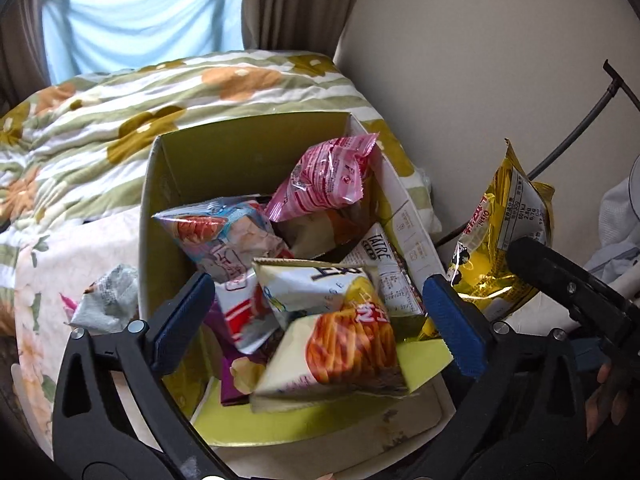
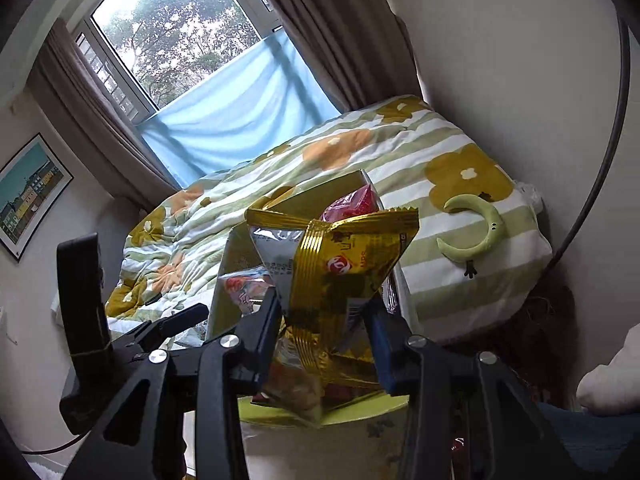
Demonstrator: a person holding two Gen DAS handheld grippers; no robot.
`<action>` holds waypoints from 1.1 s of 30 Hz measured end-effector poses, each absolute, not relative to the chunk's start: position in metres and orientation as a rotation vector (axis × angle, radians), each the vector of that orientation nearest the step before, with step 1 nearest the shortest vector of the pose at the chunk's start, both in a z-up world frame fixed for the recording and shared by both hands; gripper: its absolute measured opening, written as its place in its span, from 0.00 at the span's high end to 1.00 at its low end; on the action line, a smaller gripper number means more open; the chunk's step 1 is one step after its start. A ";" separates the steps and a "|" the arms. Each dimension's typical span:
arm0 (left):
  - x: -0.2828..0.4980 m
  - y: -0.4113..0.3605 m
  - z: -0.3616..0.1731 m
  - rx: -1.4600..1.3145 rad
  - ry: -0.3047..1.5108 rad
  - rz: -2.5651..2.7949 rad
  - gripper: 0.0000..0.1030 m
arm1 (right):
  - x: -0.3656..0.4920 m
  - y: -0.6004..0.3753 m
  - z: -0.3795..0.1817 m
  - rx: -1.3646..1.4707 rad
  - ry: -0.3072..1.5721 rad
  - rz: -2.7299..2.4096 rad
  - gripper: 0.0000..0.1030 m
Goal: Organize snacks
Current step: 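Carry both bags to the box and open both tools to drop them in, then move both open tools back over the table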
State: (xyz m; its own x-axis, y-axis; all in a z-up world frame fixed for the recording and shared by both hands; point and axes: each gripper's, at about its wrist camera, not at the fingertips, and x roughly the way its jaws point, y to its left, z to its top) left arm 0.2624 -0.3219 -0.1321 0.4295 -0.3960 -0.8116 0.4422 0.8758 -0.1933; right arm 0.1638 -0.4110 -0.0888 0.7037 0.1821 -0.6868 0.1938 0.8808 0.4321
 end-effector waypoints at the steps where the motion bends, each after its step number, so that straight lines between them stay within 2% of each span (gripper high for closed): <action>1: 0.262 -0.317 -0.132 0.063 1.000 -0.514 0.00 | 0.165 -0.413 -0.090 0.509 0.802 -0.001 0.63; 9: 0.270 -0.259 -0.123 0.027 0.987 -0.439 0.00 | 0.179 -0.406 -0.087 0.480 0.780 0.058 0.63; 17: 0.270 -0.203 -0.107 -0.010 0.970 -0.317 0.00 | 0.229 -0.393 -0.078 0.406 0.802 0.154 0.63; 25: 0.266 -0.157 -0.114 -0.049 0.999 -0.198 0.00 | 0.273 -0.372 -0.102 0.323 0.866 0.183 0.61; 26: 0.264 -0.151 -0.116 -0.053 1.004 -0.183 0.00 | 0.275 -0.370 -0.106 0.315 0.872 0.180 0.55; 27: 0.262 -0.145 -0.119 -0.056 1.008 -0.169 0.00 | 0.275 -0.368 -0.109 0.309 0.875 0.170 0.40; 28: 0.260 -0.140 -0.122 -0.057 1.012 -0.155 0.00 | 0.275 -0.367 -0.112 0.302 0.880 0.160 0.16; 29: 0.258 -0.134 -0.125 -0.057 1.016 -0.141 0.00 | 0.273 -0.366 -0.114 0.297 0.887 0.152 0.04; 30: 0.254 -0.128 -0.129 -0.056 1.021 -0.130 0.00 | 0.270 -0.365 -0.116 0.294 0.888 0.150 0.00; 33: 0.243 -0.111 -0.141 -0.069 1.049 -0.107 0.00 | 0.257 -0.361 -0.117 0.272 0.881 0.159 0.00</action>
State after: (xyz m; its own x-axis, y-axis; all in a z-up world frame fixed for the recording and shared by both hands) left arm 0.2432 -0.1114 -0.1405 0.4936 -0.1209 -0.8613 0.0552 0.9926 -0.1077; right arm 0.2570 -0.3611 -0.1173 0.6277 0.2479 -0.7379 -0.0253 0.9539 0.2989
